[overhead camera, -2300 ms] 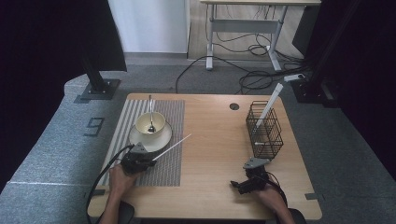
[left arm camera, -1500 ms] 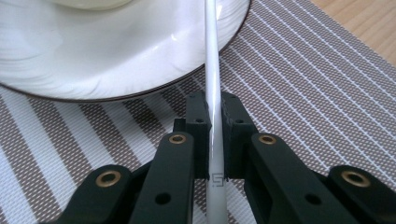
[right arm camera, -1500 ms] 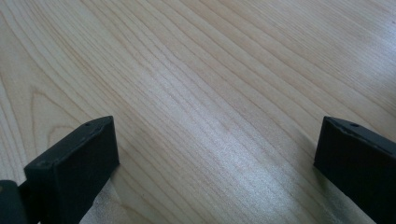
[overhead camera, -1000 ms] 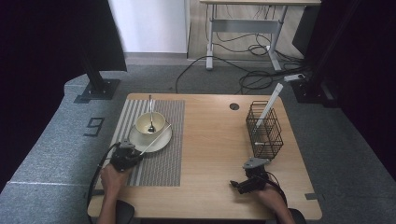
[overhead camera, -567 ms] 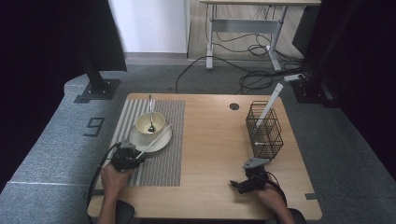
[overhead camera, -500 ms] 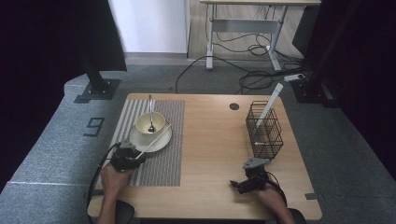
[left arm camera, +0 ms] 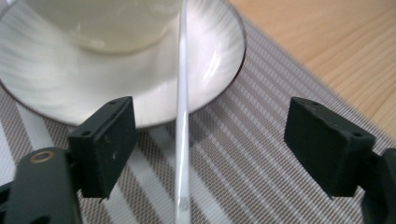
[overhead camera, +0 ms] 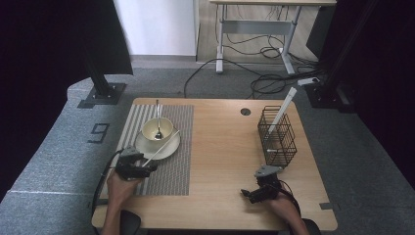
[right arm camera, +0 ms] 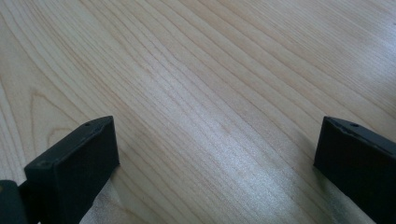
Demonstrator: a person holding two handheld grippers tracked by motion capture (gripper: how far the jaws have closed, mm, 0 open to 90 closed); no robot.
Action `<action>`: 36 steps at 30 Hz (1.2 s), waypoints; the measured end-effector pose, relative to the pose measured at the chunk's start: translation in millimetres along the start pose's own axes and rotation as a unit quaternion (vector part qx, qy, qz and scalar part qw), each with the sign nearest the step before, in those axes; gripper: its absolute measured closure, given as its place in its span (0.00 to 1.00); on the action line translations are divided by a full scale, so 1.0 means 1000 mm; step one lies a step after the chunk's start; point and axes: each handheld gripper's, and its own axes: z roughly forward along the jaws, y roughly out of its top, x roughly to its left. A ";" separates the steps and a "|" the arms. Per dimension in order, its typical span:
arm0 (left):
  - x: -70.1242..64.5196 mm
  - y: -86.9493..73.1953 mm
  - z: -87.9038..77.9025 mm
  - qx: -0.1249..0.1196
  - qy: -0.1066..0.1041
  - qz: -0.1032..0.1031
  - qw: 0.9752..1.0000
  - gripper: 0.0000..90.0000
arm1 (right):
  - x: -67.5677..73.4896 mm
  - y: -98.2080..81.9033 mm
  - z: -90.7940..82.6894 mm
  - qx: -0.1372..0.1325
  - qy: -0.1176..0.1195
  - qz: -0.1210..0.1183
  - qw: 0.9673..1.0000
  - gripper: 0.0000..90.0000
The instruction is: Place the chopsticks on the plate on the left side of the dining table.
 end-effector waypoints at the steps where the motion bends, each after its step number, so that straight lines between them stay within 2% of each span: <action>1: 0.000 0.000 -0.001 -0.006 -0.004 -0.004 1.000 0.18 | 0.000 0.000 0.000 0.000 0.000 0.000 1.000 0.00; 4: -0.002 0.001 -0.001 -0.017 -0.014 -0.003 1.000 0.15 | 0.000 0.000 0.000 0.000 0.000 0.000 1.000 0.00; 7: -0.005 0.002 0.000 -0.025 -0.020 -0.003 0.999 0.05 | 0.000 0.000 0.000 0.000 0.000 0.000 1.000 0.00; 10: -0.010 0.004 0.002 -0.028 -0.020 0.006 0.999 0.00 | 0.000 0.000 0.000 0.000 0.000 0.000 1.000 0.00; 13: -0.016 0.006 0.005 -0.022 -0.020 0.018 0.999 0.00 | 0.000 0.000 0.000 0.000 0.000 0.000 1.000 0.00; 16: -0.020 0.007 0.009 -0.017 -0.026 0.022 0.999 0.00 | 0.000 0.000 0.000 0.000 0.000 0.000 1.000 0.00; 20: -0.025 0.009 0.013 -0.023 -0.040 0.029 0.999 0.00 | 0.000 0.000 0.000 0.000 0.000 0.000 1.000 0.00; 23: -0.029 0.008 0.016 -0.034 -0.041 0.034 0.998 0.00 | 0.000 0.000 0.000 0.000 0.000 0.000 1.000 0.00; 29: -0.033 0.007 0.022 -0.034 -0.037 0.036 0.998 0.00 | 0.000 0.000 0.000 0.000 0.000 0.000 1.000 0.00; 36: -0.034 0.005 0.029 -0.018 -0.032 0.038 0.999 0.00 | 0.000 0.000 0.000 0.000 0.000 -0.001 1.000 0.00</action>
